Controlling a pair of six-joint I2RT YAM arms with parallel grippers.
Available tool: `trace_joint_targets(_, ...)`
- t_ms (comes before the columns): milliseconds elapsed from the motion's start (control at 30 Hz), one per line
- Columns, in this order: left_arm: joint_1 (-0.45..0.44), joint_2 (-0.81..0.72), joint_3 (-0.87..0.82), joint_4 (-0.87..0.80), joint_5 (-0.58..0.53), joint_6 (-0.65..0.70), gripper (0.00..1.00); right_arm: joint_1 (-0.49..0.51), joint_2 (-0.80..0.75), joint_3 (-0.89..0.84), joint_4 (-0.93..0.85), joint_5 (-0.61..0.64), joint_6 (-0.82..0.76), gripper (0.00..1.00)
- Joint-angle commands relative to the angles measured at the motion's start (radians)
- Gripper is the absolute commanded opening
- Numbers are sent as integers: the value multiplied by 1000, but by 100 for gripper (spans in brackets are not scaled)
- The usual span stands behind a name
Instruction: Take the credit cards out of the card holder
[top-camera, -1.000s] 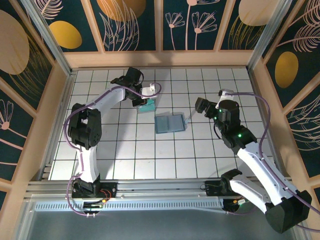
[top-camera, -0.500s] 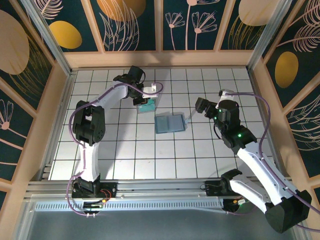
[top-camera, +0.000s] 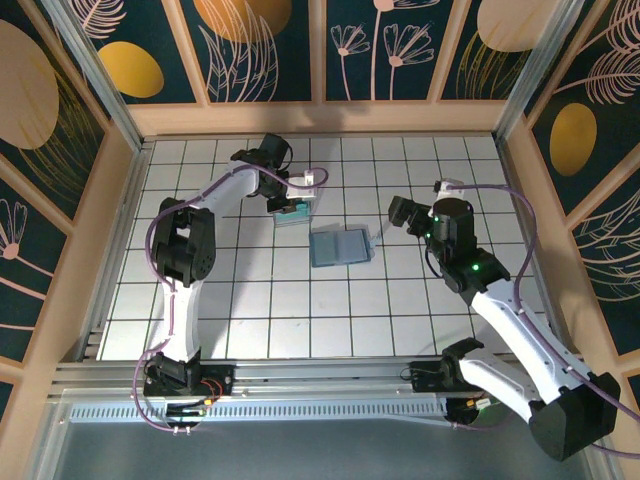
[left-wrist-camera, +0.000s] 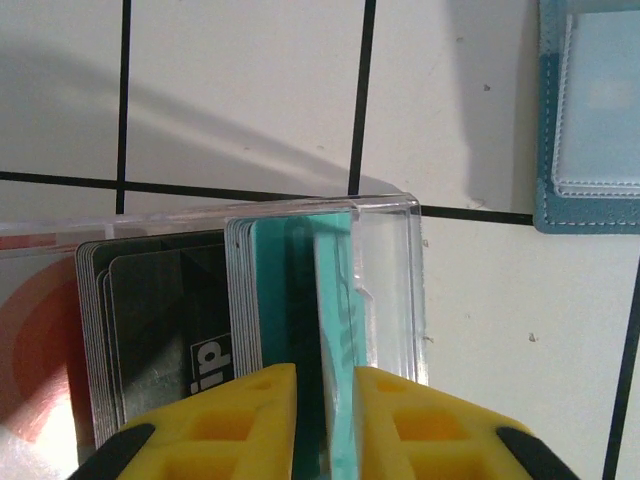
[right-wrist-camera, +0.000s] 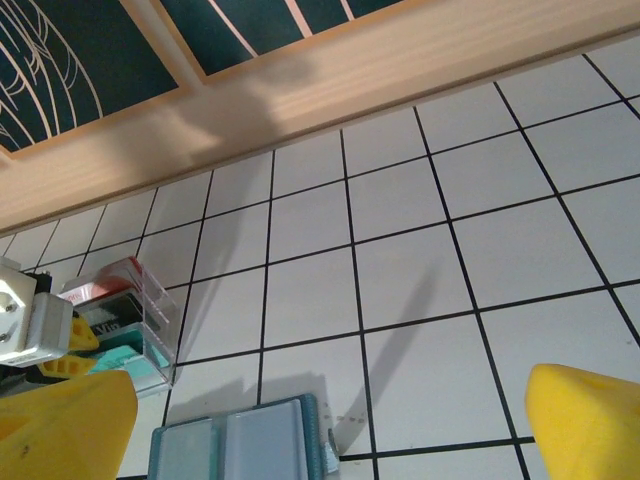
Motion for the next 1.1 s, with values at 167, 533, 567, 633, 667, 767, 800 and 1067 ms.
trace_joint_targets(167,8,-3,62,-41,19,-1,23,5,14,51,11,-4,21,99)
trace_joint_targets(533,-5,-207,-35,100,35,-275,33,105,177,98,-60,27,48,91)
trace_joint_targets(567,-11,-245,-87,154,22,-333,40,131,206,104,-66,36,52,87)
trace_joint_targets(633,-26,-320,-187,263,-12,-437,53,173,265,120,-77,44,55,80)
trace_joint_targets(667,-32,-365,-249,327,-29,-499,55,191,300,131,-84,46,58,78)
trace_joint_targets(767,-39,-516,-435,539,-84,-702,68,231,406,172,-105,20,67,70)
trace_joint_targets(800,-39,-558,-488,599,-116,-765,73,241,437,181,-110,11,67,68)
trace_joint_targets(1067,-38,-816,-814,847,-339,-1222,99,323,682,290,-114,-60,59,56)
